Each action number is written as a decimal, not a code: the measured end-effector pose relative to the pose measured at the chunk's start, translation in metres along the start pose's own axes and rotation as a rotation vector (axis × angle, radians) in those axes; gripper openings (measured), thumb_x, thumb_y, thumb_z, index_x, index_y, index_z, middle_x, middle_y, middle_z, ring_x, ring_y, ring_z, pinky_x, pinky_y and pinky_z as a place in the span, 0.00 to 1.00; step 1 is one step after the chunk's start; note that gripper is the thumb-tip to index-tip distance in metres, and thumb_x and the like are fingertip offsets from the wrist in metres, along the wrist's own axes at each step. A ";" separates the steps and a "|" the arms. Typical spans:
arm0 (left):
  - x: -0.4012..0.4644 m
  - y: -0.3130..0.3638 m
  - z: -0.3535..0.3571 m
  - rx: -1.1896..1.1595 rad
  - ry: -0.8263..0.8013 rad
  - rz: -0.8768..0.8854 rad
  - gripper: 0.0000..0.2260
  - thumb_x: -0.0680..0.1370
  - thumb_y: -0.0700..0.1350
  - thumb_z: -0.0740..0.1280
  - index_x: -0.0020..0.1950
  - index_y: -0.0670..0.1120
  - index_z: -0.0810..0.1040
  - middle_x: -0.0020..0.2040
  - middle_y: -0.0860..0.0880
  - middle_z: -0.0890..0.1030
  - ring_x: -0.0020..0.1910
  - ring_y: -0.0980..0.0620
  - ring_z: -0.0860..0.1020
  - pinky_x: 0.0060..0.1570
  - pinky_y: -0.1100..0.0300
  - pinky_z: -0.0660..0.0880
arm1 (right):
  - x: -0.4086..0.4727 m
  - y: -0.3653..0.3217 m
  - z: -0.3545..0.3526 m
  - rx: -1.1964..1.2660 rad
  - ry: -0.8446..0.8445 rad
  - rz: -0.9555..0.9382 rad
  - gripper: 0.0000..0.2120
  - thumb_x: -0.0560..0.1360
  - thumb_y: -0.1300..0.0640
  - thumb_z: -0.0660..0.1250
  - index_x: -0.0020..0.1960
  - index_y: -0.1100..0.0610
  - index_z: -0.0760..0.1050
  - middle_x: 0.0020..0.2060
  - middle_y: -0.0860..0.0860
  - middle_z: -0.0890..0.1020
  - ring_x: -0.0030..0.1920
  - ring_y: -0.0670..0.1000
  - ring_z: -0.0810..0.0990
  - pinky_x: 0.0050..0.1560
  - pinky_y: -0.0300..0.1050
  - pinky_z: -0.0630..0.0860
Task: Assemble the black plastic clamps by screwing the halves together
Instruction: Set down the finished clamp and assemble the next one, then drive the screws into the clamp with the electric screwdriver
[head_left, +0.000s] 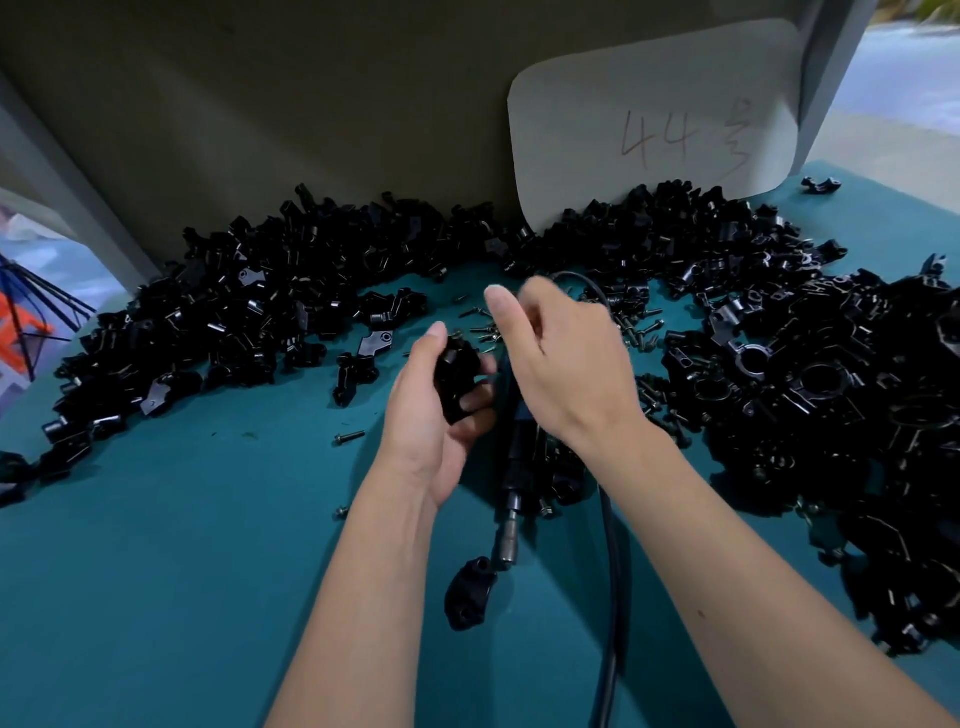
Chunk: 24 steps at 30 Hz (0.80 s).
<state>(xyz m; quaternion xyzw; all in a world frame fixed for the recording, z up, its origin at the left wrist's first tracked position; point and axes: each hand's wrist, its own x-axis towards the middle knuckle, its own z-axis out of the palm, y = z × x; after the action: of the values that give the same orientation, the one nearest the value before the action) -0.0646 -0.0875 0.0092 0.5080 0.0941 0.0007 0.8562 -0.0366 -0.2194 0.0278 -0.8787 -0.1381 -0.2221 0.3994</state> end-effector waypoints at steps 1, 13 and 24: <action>0.001 0.002 -0.003 -0.028 -0.021 -0.036 0.15 0.84 0.57 0.61 0.49 0.46 0.72 0.36 0.48 0.76 0.28 0.56 0.65 0.22 0.67 0.63 | 0.000 0.004 0.001 -0.182 0.013 0.100 0.23 0.81 0.31 0.57 0.47 0.52 0.66 0.33 0.46 0.72 0.33 0.53 0.72 0.32 0.49 0.64; 0.002 0.015 -0.027 -0.145 -0.182 -0.382 0.17 0.81 0.59 0.59 0.40 0.48 0.72 0.27 0.55 0.62 0.19 0.59 0.57 0.15 0.65 0.53 | 0.012 0.018 -0.003 -0.073 -0.274 0.524 0.15 0.70 0.46 0.75 0.45 0.57 0.78 0.33 0.50 0.81 0.25 0.50 0.80 0.21 0.37 0.71; 0.000 0.022 -0.036 0.103 -0.235 -0.215 0.14 0.81 0.55 0.62 0.41 0.48 0.67 0.27 0.51 0.65 0.20 0.55 0.60 0.18 0.64 0.60 | 0.023 0.026 -0.042 0.809 -0.164 0.784 0.12 0.77 0.53 0.71 0.51 0.62 0.76 0.45 0.58 0.82 0.34 0.53 0.82 0.35 0.46 0.80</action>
<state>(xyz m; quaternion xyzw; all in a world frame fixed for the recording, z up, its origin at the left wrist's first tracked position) -0.0682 -0.0450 0.0113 0.5348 0.0471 -0.1551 0.8293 -0.0178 -0.2669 0.0473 -0.6556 0.0940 0.0823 0.7447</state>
